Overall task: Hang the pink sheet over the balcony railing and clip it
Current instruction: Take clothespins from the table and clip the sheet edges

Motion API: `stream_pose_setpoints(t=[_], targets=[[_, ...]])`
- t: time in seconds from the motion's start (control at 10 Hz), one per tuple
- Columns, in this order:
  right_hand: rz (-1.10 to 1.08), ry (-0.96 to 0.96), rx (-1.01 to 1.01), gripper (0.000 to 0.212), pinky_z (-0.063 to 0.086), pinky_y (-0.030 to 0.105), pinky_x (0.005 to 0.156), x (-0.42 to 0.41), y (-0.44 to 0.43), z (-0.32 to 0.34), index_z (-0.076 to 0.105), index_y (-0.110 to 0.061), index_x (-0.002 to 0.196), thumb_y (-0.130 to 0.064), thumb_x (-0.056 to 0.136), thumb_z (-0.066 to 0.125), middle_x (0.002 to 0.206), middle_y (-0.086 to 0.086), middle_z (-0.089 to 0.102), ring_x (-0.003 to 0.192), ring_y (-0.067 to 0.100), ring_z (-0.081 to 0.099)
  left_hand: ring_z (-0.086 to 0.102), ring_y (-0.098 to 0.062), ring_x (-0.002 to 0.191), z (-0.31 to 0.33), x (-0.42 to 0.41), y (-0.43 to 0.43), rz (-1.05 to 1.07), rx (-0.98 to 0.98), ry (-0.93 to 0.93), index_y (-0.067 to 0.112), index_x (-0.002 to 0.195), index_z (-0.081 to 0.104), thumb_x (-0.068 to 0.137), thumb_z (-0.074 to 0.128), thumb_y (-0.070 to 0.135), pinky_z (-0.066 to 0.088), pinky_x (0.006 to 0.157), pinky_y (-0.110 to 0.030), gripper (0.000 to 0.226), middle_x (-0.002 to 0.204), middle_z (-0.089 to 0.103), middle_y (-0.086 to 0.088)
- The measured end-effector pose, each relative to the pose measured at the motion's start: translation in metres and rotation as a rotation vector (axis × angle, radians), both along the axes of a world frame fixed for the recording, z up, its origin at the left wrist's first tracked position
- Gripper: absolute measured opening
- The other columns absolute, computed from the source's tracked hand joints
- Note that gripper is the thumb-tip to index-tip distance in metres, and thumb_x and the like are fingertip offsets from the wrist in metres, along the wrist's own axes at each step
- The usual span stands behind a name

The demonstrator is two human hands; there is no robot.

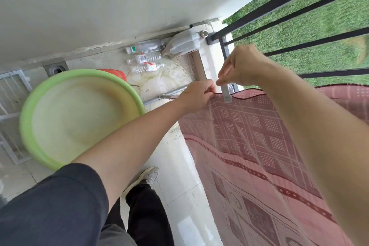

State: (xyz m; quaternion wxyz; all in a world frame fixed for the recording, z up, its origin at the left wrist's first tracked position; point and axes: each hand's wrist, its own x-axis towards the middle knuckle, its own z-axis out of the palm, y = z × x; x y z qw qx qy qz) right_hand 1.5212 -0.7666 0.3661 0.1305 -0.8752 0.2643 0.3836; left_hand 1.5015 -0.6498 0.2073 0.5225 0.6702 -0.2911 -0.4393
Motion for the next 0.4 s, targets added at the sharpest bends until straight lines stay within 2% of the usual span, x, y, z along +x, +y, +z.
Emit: stream_pose_setpoints(t=[0.1, 0.2, 0.3, 0.4], targets=[[0.022, 0.038, -0.022, 0.027, 0.057, 0.030, 0.085, -0.006, 0.000, -0.002, 0.077, -0.015, 0.091, -0.034, 0.075, 0.084, 0.099, 0.003, 0.075, 0.083, 0.017, 0.072, 0.060, -0.018, 0.079, -0.001, -0.001, 0.000, 0.023, 0.005, -0.020, 0.017, 0.086, 0.057, 0.093, 0.058, 0.010, 0.046, 0.070, -0.028, 0.010, 0.085, 0.068, -0.005], [0.066, 0.043, -0.036, 0.043, 0.056, 0.029, 0.084, -0.012, 0.001, -0.002, 0.074, -0.010, 0.106, -0.040, 0.076, 0.082, 0.107, 0.005, 0.072, 0.088, 0.018, 0.068, 0.052, -0.007, 0.069, -0.003, -0.001, 0.001, 0.053, 0.020, -0.012, 0.014, 0.087, 0.060, 0.092, 0.061, 0.011, 0.038, 0.064, -0.021, 0.005, 0.075, 0.060, 0.006], [0.075, 0.027, -0.049, 0.059, 0.055, 0.033, 0.091, -0.020, 0.003, -0.002, 0.069, -0.012, 0.119, -0.050, 0.074, 0.080, 0.114, 0.005, 0.070, 0.094, 0.018, 0.064, 0.056, -0.009, 0.070, -0.005, 0.001, 0.001, 0.073, 0.042, 0.015, 0.013, 0.087, 0.062, 0.088, 0.065, 0.010, 0.042, 0.066, -0.023, 0.005, 0.077, 0.062, 0.004], [0.090, -0.097, -0.152, 0.079, 0.054, 0.041, 0.095, -0.025, 0.001, -0.004, 0.056, -0.017, 0.136, -0.072, 0.078, 0.063, 0.122, 0.003, 0.067, 0.108, 0.021, 0.064, 0.064, -0.018, 0.077, -0.003, 0.004, -0.001, 0.106, 0.054, 0.104, 0.010, 0.091, 0.064, 0.085, 0.066, 0.007, 0.052, 0.073, -0.033, 0.007, 0.083, 0.068, -0.002]])
